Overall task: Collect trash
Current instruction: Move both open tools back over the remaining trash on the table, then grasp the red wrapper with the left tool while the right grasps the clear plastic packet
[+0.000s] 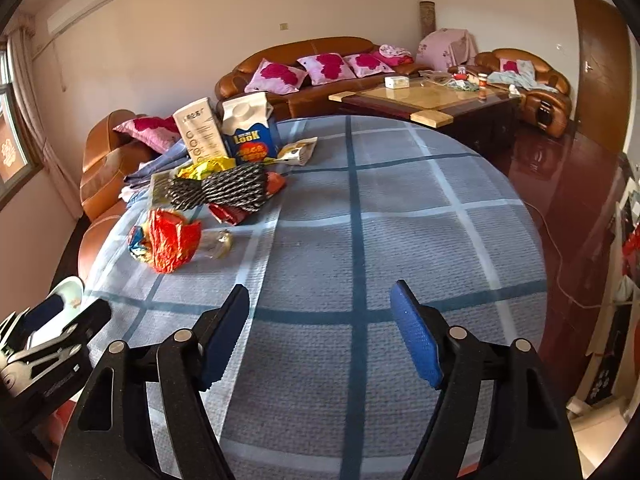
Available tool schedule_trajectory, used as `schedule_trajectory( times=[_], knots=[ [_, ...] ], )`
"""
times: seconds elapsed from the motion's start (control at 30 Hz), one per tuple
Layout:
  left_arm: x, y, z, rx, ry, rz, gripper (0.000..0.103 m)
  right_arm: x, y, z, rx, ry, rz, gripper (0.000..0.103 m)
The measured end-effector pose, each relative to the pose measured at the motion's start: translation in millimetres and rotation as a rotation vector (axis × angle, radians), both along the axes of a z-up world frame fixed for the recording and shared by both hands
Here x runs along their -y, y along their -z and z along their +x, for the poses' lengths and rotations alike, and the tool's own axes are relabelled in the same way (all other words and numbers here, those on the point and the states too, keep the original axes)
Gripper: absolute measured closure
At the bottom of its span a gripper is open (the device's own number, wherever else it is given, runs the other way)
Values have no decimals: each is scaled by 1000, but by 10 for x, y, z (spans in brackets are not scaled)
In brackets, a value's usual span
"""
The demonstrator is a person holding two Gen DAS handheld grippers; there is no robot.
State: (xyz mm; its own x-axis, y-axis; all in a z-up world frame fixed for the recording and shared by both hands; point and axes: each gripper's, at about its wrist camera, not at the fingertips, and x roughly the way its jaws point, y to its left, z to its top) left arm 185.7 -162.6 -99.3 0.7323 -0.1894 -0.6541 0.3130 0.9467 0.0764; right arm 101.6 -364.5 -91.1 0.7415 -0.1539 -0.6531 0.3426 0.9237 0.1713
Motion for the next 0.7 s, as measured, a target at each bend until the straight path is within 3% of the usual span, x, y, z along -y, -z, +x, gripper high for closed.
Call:
schedule_trajectory(
  times=[0.37, 0.5, 0.63, 0.7],
  knots=[
    [535, 180, 608, -78, 45, 25, 23, 201, 46, 50, -22, 18, 32, 30],
    [530, 318, 723, -139, 82, -3, 57, 202, 51, 84, -31, 5, 37, 30],
    [401, 293, 695, -138, 107, -49, 73, 162, 60, 132, -37, -10, 28, 30],
    [298, 264, 658, -146, 111, -74, 75, 144, 61, 180, -40, -19, 34, 30]
  ],
)
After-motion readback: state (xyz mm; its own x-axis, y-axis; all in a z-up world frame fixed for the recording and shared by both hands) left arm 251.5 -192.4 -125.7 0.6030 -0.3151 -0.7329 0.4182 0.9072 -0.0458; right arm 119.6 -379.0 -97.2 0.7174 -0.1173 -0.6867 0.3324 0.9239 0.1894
